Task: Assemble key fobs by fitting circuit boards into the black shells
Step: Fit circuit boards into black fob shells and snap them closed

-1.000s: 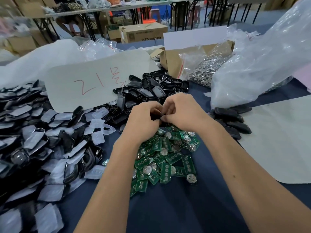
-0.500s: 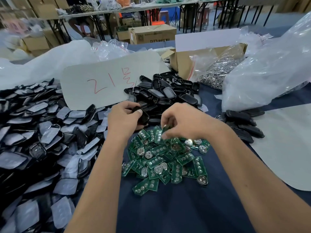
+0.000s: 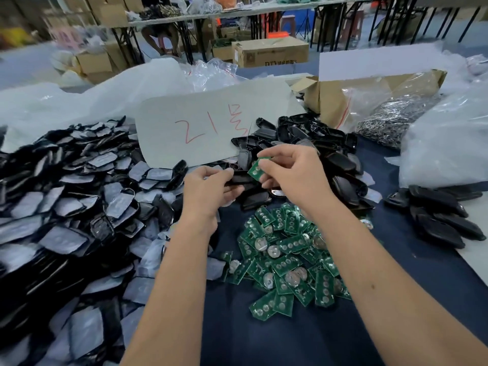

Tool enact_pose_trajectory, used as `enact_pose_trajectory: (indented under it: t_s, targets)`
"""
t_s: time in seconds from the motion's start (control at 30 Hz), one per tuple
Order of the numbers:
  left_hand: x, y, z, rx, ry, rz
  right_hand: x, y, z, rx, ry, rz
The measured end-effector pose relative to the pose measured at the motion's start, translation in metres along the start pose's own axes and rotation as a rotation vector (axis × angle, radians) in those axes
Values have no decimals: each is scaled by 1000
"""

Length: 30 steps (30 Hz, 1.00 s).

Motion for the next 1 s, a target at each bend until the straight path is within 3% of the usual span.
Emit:
enact_pose_trajectory:
  t_s: [0.5, 1.0]
  targets:
    - [0, -13, -14, -1, -49, -19, 8, 10, 0, -85, 119, 31]
    - [2, -9, -18, 40, -87, -42, 14, 8, 0, 182, 169, 40]
Point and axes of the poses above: each hand's wrist, its own x-axis away from the middle knuckle, its own z-axis out of the back of the hand, y = z × x, the point moved 10 cm from there along -x, towards the middle knuckle, and after that the axes turned 12 degrees about x, right-handed, at the moved point
